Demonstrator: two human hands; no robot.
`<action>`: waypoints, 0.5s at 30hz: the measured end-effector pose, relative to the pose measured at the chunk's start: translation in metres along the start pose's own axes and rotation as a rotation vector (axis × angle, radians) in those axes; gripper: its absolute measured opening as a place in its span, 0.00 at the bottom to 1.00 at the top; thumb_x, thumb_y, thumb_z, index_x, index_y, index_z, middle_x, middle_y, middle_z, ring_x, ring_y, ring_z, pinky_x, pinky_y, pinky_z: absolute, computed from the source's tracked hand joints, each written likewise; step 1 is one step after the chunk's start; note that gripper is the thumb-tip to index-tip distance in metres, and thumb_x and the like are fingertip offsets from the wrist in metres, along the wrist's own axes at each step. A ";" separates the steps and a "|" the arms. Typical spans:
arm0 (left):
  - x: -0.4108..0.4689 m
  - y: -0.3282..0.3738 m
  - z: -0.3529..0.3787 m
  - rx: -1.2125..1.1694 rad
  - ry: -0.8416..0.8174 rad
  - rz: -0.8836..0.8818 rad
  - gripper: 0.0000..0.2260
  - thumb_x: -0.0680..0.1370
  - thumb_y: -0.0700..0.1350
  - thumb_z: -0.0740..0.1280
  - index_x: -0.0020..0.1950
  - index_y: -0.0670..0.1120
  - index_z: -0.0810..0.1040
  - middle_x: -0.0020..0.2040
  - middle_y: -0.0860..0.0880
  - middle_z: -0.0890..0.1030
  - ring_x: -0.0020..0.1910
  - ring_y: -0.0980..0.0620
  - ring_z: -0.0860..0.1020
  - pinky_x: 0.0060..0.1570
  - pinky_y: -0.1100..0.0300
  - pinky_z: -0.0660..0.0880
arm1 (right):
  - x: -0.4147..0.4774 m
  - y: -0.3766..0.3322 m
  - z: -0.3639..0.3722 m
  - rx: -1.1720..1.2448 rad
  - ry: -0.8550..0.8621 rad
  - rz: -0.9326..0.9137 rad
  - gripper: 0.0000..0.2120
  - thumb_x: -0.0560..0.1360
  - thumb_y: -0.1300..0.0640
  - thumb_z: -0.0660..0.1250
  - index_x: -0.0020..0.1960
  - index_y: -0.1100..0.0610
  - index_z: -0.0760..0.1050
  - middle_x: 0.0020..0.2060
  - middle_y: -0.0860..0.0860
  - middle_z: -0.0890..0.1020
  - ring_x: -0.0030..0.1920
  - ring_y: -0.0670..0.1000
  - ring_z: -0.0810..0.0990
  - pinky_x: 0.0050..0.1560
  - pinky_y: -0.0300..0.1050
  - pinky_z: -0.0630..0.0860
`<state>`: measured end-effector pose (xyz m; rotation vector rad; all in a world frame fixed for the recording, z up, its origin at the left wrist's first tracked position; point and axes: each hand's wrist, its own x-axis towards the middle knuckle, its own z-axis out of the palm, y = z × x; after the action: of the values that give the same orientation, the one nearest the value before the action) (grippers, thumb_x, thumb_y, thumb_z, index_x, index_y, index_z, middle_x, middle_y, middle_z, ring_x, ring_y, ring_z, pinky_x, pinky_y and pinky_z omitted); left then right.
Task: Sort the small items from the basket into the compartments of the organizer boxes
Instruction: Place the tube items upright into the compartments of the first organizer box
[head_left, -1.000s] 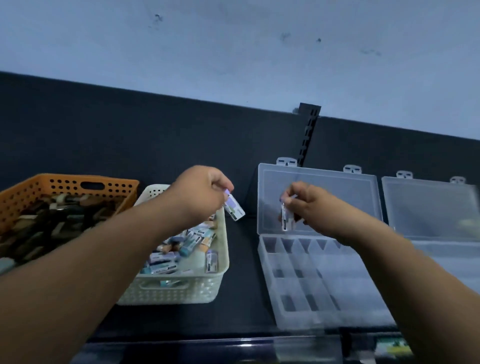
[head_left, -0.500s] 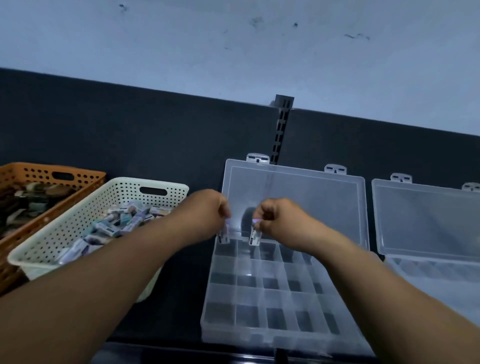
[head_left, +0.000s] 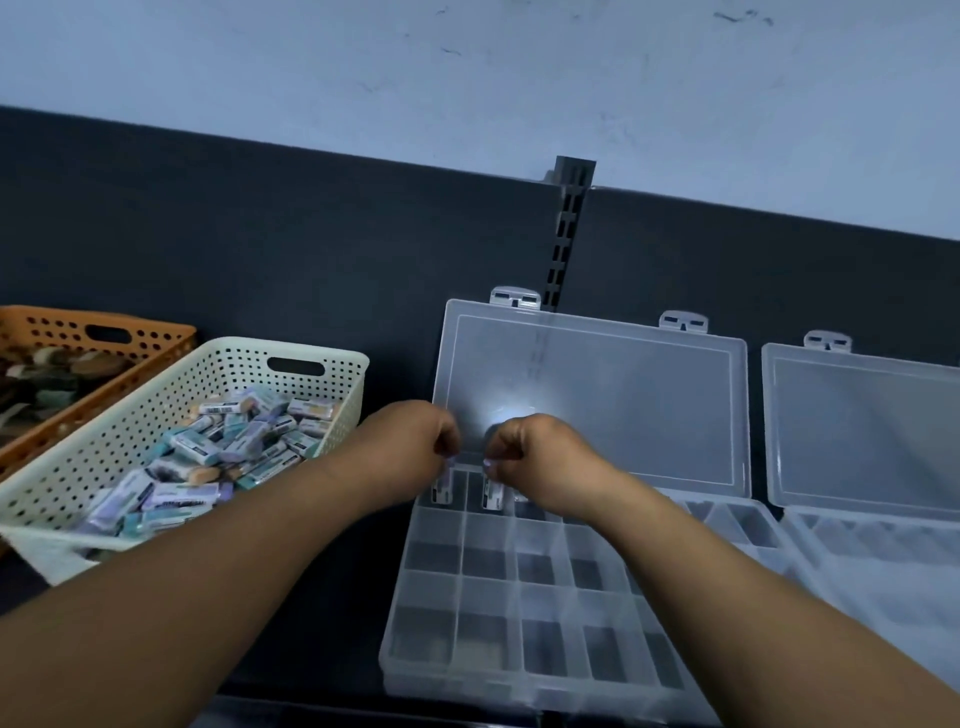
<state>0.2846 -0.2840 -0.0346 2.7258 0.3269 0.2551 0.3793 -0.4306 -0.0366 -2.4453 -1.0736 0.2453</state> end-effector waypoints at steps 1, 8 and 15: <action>0.000 0.000 0.001 0.000 0.001 0.004 0.08 0.72 0.39 0.68 0.45 0.52 0.82 0.43 0.55 0.80 0.45 0.53 0.79 0.48 0.60 0.76 | 0.000 0.000 0.001 -0.005 0.000 0.006 0.09 0.74 0.56 0.69 0.36 0.50 0.78 0.33 0.46 0.80 0.35 0.47 0.76 0.40 0.41 0.74; 0.004 -0.002 0.004 0.035 -0.012 0.030 0.06 0.73 0.42 0.68 0.46 0.52 0.81 0.46 0.54 0.81 0.46 0.52 0.79 0.49 0.58 0.76 | 0.001 -0.002 0.000 -0.100 -0.028 0.001 0.08 0.72 0.59 0.70 0.37 0.49 0.75 0.40 0.50 0.81 0.41 0.52 0.78 0.39 0.40 0.72; 0.002 -0.003 0.004 0.014 0.009 -0.001 0.13 0.74 0.46 0.70 0.58 0.51 0.78 0.52 0.51 0.80 0.50 0.52 0.78 0.52 0.57 0.75 | -0.004 -0.006 -0.007 -0.171 -0.043 -0.051 0.05 0.73 0.54 0.70 0.44 0.49 0.74 0.41 0.49 0.77 0.42 0.52 0.76 0.40 0.41 0.69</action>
<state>0.2867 -0.2822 -0.0394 2.7388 0.3344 0.2660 0.3747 -0.4321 -0.0280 -2.5691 -1.2197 0.1982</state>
